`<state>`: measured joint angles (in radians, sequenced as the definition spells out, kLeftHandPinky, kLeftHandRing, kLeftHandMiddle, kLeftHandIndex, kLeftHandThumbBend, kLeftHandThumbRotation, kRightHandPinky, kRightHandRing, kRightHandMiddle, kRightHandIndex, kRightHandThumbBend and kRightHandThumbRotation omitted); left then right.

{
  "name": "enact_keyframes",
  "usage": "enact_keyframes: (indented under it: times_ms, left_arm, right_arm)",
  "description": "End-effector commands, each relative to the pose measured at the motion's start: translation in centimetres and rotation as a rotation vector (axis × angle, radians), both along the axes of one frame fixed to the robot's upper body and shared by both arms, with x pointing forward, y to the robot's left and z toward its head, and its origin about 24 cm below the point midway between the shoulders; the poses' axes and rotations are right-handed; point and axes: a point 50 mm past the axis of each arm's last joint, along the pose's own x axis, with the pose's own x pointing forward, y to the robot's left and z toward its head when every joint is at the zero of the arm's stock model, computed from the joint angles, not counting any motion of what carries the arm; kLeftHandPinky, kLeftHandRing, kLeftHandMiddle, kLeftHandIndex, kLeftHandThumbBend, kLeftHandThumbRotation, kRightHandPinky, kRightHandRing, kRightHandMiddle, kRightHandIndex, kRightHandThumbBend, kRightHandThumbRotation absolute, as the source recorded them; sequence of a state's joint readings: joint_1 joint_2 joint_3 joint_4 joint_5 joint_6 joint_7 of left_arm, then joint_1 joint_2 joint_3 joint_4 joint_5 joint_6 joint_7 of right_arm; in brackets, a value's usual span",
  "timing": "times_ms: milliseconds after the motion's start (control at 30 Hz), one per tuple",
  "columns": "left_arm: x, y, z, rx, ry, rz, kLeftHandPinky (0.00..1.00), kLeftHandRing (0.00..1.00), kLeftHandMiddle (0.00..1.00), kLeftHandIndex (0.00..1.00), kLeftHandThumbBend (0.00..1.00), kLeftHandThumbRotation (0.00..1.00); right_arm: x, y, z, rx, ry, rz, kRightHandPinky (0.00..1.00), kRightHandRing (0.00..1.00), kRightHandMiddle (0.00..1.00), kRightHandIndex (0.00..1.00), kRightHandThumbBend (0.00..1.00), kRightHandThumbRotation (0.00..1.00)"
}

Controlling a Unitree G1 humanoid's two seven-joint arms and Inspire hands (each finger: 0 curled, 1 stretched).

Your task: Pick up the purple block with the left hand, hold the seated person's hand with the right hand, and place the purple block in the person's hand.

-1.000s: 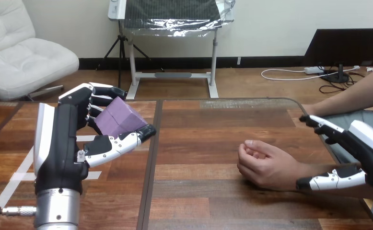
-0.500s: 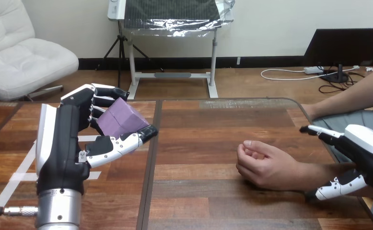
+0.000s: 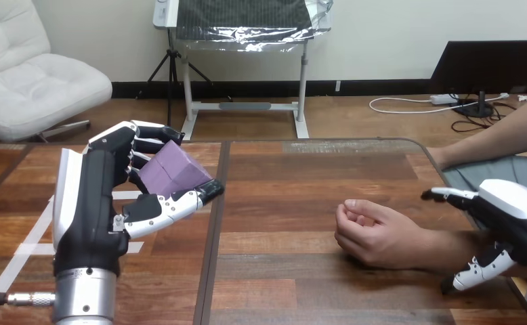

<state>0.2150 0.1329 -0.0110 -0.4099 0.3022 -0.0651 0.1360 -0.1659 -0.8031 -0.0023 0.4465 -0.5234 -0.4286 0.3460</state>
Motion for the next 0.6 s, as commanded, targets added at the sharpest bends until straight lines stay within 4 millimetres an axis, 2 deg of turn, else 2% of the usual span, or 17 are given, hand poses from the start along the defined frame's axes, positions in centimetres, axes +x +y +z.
enact_keyframes:
  times_ms: [0, 567]
  left_arm:
    - [0.6, -0.3, 1.2, 0.004, -0.074, -0.017, 0.26, 0.32, 0.38, 0.41, 0.72, 0.00]
    - [0.6, -0.2, 1.1, 0.006, -0.080, -0.021, 0.27, 0.33, 0.39, 0.41, 0.73, 0.00]
  right_arm:
    - [1.4, -0.2, 1.8, -0.044, -0.064, 0.010, 0.94, 0.90, 0.91, 0.90, 1.00, 0.13]
    - [1.3, 0.2, -0.4, -0.084, 0.000, 0.021, 0.91, 0.89, 0.89, 0.88, 1.00, 0.13]
